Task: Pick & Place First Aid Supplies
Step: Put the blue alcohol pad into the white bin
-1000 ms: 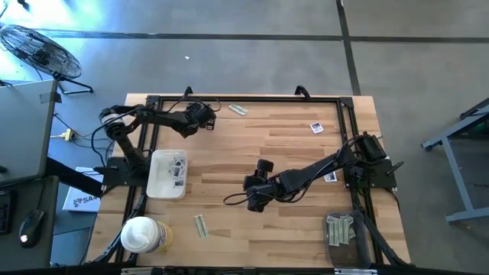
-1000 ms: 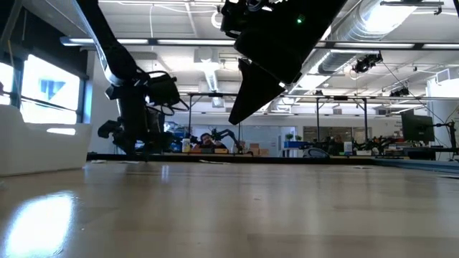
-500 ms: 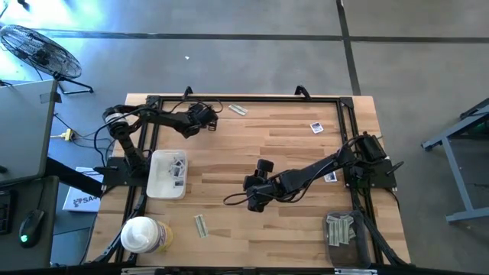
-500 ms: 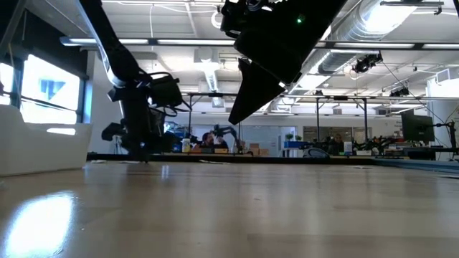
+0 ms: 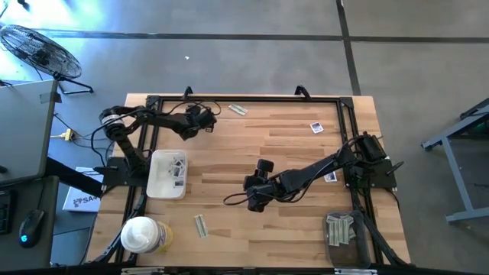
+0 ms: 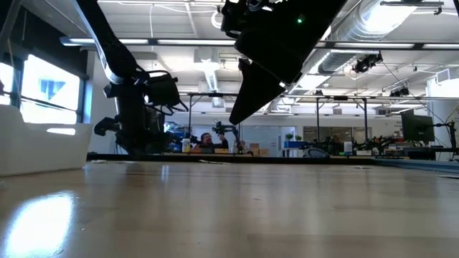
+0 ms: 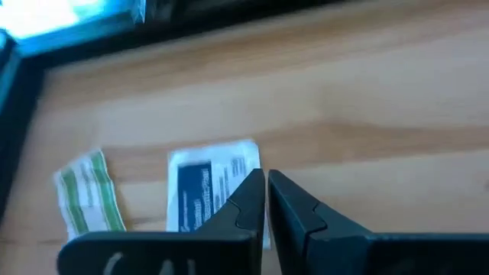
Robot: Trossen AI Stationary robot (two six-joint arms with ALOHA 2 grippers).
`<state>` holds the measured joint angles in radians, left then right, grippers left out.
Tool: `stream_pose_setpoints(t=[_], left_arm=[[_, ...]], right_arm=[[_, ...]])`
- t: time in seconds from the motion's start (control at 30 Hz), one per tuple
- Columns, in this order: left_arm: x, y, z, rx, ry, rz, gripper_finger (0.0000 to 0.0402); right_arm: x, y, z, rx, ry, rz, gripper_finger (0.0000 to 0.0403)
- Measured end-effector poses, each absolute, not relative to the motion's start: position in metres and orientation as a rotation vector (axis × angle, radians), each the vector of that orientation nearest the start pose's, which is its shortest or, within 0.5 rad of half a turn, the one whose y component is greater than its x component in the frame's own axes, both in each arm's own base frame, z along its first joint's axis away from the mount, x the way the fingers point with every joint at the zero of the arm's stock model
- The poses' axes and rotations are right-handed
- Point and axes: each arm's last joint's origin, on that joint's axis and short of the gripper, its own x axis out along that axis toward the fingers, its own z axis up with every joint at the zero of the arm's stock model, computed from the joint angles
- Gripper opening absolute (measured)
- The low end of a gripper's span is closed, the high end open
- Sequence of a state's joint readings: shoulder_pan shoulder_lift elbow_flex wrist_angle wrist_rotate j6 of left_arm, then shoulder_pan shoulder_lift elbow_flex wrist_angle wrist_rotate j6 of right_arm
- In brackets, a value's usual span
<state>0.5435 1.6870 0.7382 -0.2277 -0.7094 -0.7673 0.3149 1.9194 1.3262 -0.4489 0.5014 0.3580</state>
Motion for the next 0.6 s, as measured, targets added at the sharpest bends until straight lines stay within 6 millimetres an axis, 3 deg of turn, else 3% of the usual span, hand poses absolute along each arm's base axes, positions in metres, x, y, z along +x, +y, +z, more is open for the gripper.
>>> stream_pose_setpoints(t=[0.17, 0.43, 0.6], left_arm=[[0.229, 0.156, 0.12, -0.448, 0.738, 1.508, 0.0035], [0.208, 0.151, 0.099, -0.518, 0.642, 1.513, 0.0121], [0.199, 0.145, 0.088, -0.547, 0.584, 1.489, 0.0131]], right_arm=[[0.379, 0.109, 0.184, -0.079, 0.906, -0.337, 0.0183], [0.379, 0.109, 0.184, -0.077, 0.906, -0.336, 0.0183], [0.379, 0.109, 0.184, -0.076, 0.904, -0.336, 0.0183]])
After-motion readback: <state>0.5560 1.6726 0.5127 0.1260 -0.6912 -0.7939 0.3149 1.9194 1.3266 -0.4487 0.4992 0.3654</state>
